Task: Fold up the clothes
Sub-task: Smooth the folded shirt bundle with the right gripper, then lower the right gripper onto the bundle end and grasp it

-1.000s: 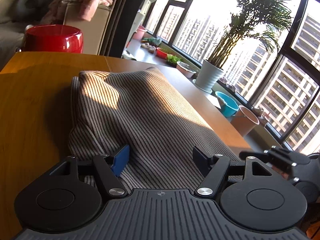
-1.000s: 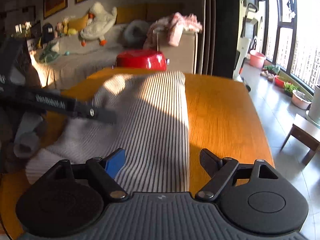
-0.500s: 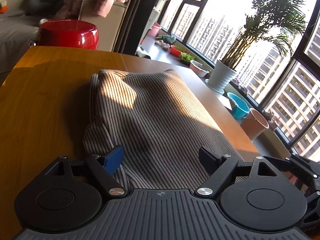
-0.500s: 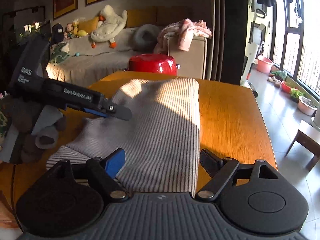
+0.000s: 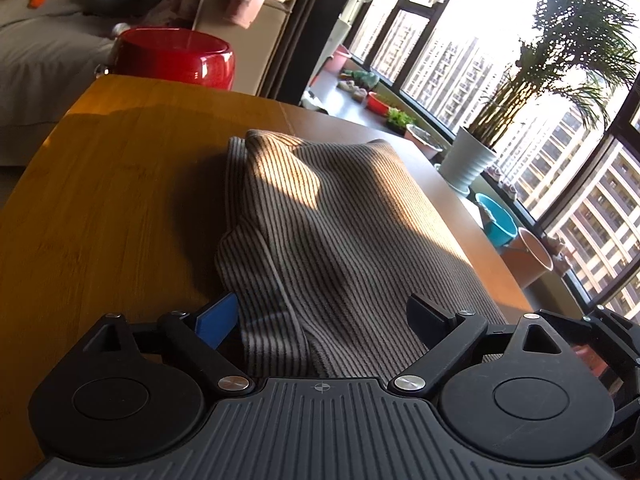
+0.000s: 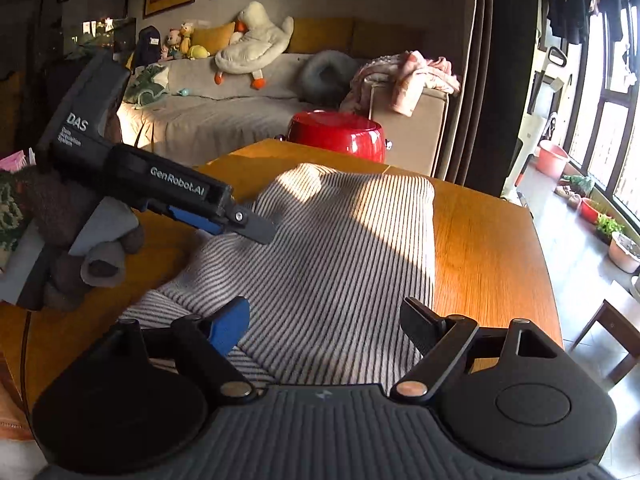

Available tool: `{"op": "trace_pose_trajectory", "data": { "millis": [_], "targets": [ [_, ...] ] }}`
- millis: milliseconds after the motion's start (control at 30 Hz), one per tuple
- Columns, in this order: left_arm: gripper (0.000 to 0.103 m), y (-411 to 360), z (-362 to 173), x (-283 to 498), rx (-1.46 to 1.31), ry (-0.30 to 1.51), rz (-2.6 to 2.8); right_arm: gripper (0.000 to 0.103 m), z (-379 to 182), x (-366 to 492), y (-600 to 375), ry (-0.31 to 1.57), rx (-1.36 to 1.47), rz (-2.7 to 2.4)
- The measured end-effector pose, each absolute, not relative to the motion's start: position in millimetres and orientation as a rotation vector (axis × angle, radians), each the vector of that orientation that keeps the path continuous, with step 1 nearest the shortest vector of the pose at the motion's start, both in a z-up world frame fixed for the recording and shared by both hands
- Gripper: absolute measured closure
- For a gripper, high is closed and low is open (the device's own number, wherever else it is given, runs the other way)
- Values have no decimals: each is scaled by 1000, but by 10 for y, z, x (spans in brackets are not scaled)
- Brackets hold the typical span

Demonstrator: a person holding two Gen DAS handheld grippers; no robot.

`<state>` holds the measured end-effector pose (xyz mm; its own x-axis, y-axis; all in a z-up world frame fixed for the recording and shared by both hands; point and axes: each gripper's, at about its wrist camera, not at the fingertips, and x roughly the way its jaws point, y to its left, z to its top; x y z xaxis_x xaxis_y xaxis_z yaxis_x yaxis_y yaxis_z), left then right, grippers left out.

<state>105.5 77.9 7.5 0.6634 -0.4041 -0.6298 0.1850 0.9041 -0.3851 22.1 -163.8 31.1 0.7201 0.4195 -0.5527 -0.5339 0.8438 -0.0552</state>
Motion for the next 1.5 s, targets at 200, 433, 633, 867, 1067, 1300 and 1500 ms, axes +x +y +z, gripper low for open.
{"op": "trace_pose_trajectory", "data": {
  "millis": [200,433,633,867,1067,1300,1500],
  "targets": [
    [7,803,122,1032,-301,773,-331,16,57,305,-1579,632,-222,531],
    [7,811,155,1031,-298,763,-323,15,306,163,-1484,527,-298,585],
    [7,797,176,1008,-287,760,-335,15,96,232,-1420,605,-300,580],
    [6,849,184,1004,-289,756,-327,15,245,-21,-1251,498,-423,734],
    [5,862,171,1006,-284,765,-314,15,93,-132,-1027,478,-543,831],
    [5,860,162,998,-277,771,-314,15,137,-387,-1054,424,-651,932],
    [4,854,175,985,-275,767,-327,15,-17,-323,-1097,468,-665,850]
  ]
}}
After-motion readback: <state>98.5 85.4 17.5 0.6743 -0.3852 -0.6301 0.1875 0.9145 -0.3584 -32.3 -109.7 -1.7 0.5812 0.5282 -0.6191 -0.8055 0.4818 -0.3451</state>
